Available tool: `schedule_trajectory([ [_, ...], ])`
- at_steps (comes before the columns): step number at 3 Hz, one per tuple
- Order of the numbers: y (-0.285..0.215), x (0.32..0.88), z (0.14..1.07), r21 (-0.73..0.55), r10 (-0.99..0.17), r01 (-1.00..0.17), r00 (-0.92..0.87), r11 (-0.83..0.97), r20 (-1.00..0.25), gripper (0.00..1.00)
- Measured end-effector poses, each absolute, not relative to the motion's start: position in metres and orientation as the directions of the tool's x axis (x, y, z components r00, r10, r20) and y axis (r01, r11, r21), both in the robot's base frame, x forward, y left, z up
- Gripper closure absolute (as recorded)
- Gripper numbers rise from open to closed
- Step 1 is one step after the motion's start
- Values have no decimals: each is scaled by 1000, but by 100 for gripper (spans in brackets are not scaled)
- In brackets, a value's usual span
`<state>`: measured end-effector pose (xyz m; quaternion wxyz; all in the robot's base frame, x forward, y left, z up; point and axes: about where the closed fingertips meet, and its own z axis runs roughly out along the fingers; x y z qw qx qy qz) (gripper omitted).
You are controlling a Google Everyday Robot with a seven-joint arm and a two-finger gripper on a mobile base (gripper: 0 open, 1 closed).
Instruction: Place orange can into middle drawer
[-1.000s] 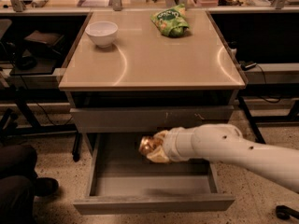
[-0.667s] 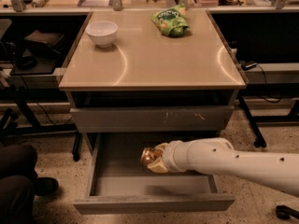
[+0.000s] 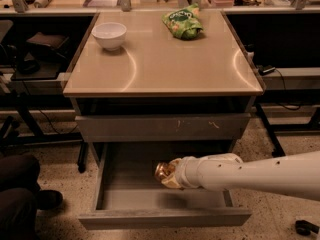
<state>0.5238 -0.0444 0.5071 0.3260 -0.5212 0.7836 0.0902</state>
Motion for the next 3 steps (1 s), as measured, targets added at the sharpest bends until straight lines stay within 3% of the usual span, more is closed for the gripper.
schedule_trajectory([
  [3,-80,524,391,28,-621,-812,-468,584,-629,100],
])
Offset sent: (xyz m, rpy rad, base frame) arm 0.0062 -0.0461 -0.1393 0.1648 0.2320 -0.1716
